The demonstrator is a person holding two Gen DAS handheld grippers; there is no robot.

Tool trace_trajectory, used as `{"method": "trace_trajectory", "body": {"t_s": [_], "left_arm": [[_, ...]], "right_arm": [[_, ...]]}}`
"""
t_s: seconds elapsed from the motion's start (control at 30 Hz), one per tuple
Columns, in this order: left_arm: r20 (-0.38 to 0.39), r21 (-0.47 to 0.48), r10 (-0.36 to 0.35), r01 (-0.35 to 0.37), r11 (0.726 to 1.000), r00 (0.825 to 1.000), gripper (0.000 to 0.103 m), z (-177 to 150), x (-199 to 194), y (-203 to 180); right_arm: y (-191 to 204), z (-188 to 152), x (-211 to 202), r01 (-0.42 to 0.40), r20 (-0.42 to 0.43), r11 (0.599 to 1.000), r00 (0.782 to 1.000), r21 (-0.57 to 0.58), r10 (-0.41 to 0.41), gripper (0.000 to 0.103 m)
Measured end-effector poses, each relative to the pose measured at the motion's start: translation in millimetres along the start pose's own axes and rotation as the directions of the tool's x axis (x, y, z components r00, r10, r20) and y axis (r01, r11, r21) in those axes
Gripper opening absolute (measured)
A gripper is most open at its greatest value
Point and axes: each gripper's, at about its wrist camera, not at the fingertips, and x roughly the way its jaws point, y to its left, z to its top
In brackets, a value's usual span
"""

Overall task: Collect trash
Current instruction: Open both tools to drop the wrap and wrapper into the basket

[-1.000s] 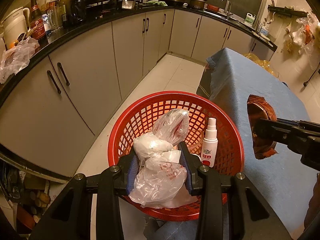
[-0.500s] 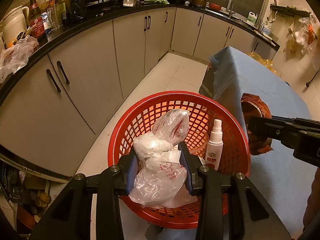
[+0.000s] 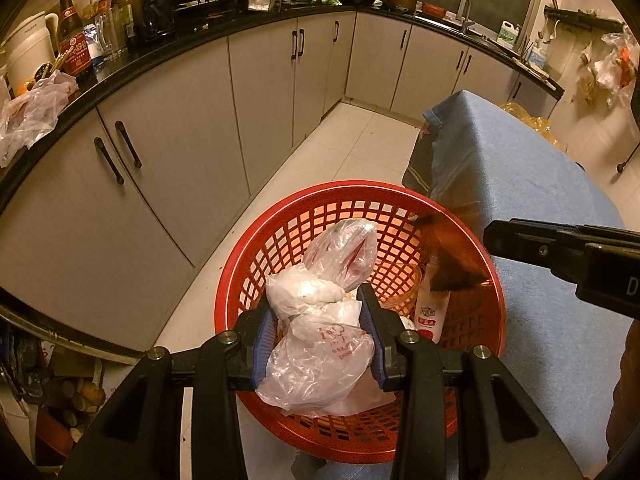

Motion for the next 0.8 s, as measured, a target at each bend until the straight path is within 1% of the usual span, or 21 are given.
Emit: {"method": "trace_trajectory", "body": {"t_s": [0.03, 0.1, 0.17, 0.2, 0.27, 0.37, 0.4, 0.47, 0.5, 0.57, 0.63, 0.8], "left_arm": [[-0.003, 0.000, -0.001, 0.001, 1.000, 1.000, 0.039, 0, 1, 0], [-0.007, -0.001, -0.001, 0.001, 1.000, 1.000, 0.043, 0, 1, 1], [-0.001, -0.003, 0.003, -0.003, 1.000, 1.000, 0.054, -1, 0, 1], [0.004, -0.004, 0.005, -0.005, 1.000, 1.000, 0.057, -1, -1, 1], [0.011, -0.002, 0.007, -0.007, 1.000, 1.000, 0.068, -1, -2, 0], [0.017, 0.000, -0.001, 0.001, 1.000, 1.000, 0.078, 0, -4, -3], [0.016, 0.003, 0.000, 0.000, 1.000, 1.000, 0.080, 0, -4, -4], [0.009, 0.007, 0.007, -0.007, 1.000, 1.000, 0.087, -1, -3, -8], [0.006, 0.008, 0.007, -0.007, 1.000, 1.000, 0.088, -1, -3, -8], [-0.004, 0.009, 0.015, -0.015, 1.000, 1.000, 0.088, -1, -3, -11], [-0.007, 0.008, 0.025, -0.025, 1.000, 1.000, 0.088, -1, -3, -11], [-0.005, 0.002, 0.042, -0.042, 0.999, 0.999, 0.090, -2, -8, -12]], "right_arm": [[0, 0, 1, -0.003, -0.002, 1.000, 1.000, -0.001, 0.003, 0.031], [-1, 2, 1, -0.008, -0.002, 1.000, 1.000, 0.001, 0.008, 0.031], [-2, 2, -1, -0.011, 0.003, 1.000, 1.000, 0.006, 0.011, 0.031], [-2, 2, -3, -0.013, 0.005, 1.000, 1.000, 0.008, 0.013, 0.031], [-3, 2, -6, -0.010, 0.013, 1.000, 1.000, 0.009, 0.010, 0.031], [-6, 1, -11, -0.004, 0.020, 1.000, 1.000, 0.012, 0.004, 0.034], [-5, 1, -13, -0.002, 0.021, 1.000, 1.000, 0.012, 0.001, 0.035], [-6, -1, -16, 0.002, 0.027, 1.000, 1.000, 0.014, -0.002, 0.037], [-6, -2, -18, 0.003, 0.029, 1.000, 1.000, 0.014, -0.004, 0.038], [-6, -4, -22, 0.011, 0.038, 1.000, 0.999, 0.014, -0.011, 0.046], [-7, -5, -26, 0.020, 0.047, 1.000, 0.999, 0.014, -0.020, 0.051], [-12, -10, -38, 0.042, 0.065, 0.999, 0.997, 0.015, -0.043, 0.058]]}}
